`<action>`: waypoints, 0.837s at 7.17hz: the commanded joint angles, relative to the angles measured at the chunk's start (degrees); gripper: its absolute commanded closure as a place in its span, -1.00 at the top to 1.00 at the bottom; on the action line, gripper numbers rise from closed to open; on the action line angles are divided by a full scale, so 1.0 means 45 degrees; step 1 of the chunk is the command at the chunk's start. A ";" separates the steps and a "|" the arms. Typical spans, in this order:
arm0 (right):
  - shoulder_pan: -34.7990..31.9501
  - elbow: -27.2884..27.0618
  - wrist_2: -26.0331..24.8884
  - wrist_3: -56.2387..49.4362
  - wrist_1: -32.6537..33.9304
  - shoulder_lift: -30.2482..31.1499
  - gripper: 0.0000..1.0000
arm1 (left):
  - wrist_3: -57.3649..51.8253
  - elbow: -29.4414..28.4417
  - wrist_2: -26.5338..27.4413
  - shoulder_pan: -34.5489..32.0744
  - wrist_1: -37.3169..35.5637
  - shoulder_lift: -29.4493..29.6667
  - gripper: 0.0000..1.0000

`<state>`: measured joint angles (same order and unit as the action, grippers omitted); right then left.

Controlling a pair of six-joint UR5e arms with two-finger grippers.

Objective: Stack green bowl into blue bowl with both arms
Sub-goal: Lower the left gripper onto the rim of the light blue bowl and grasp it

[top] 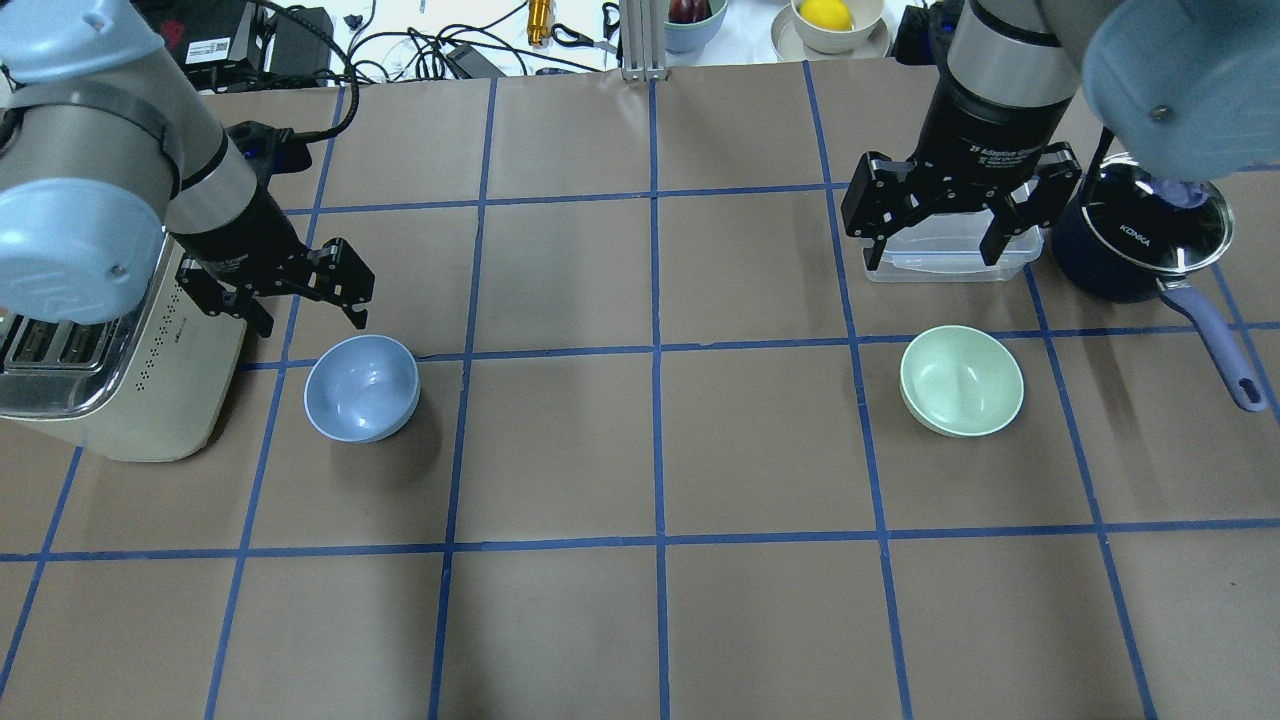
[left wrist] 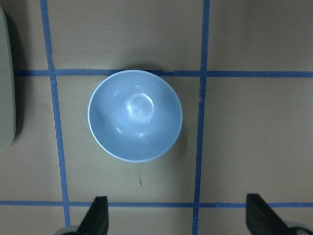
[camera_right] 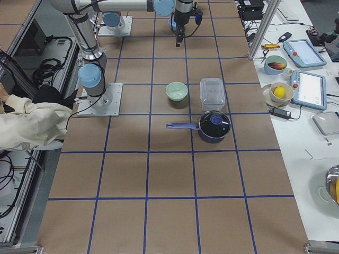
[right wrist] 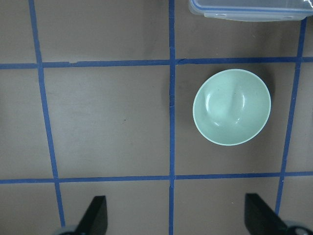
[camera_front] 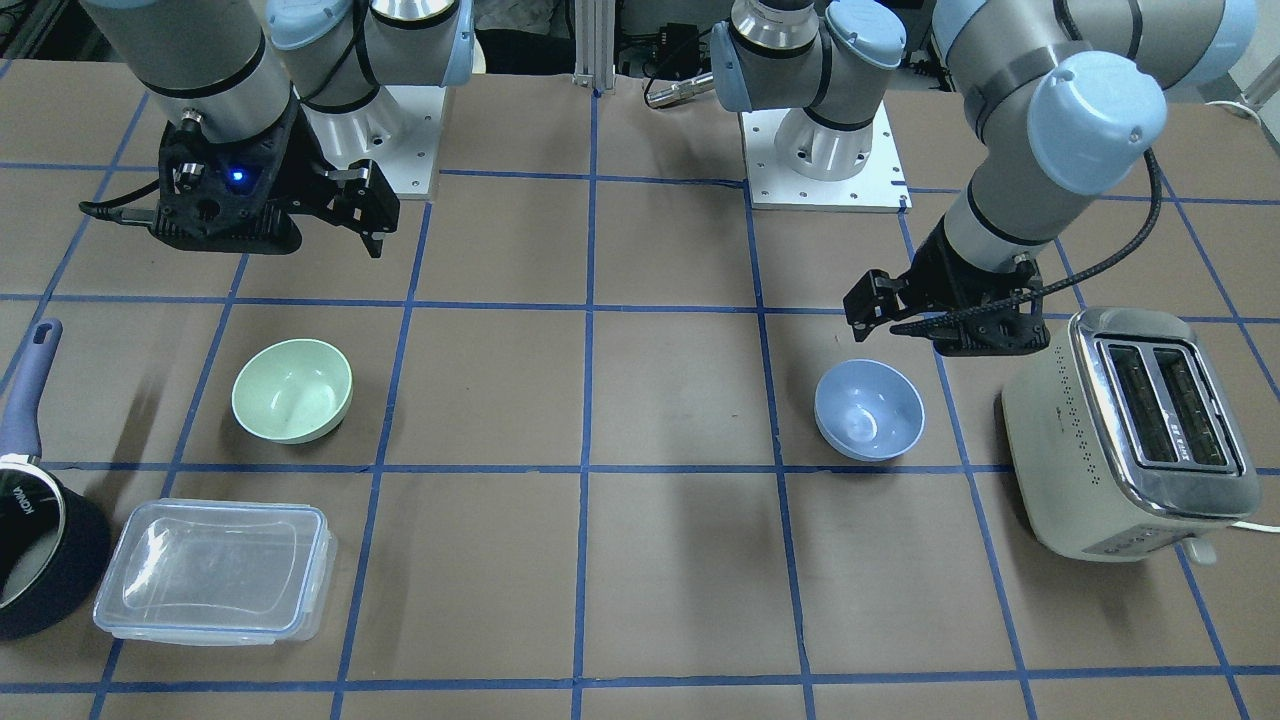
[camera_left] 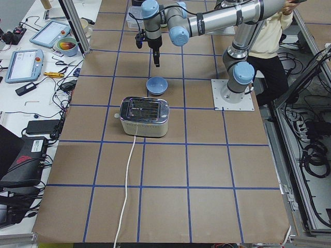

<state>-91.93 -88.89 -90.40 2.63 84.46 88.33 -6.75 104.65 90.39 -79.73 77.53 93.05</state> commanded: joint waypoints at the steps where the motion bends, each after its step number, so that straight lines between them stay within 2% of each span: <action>1: 0.0000 -0.0013 -0.0009 0.0001 0.0000 -0.0019 1.00 | -0.0082 0.0827 0.0010 0.0879 -0.0997 0.0491 1.00; 4: 0.0000 -0.0052 -0.0048 0.0001 0.0019 -0.0019 1.00 | -0.0004 0.1100 0.0108 0.1232 -0.2166 0.1585 1.00; 6: 0.0000 -0.0071 -0.0068 0.0001 0.0020 -0.0019 1.00 | 0.0015 0.1255 0.0127 0.1409 -0.2403 0.2113 1.00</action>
<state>-91.93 -89.18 -90.65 2.64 84.54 88.24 -6.74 109.75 90.89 -73.82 67.53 101.15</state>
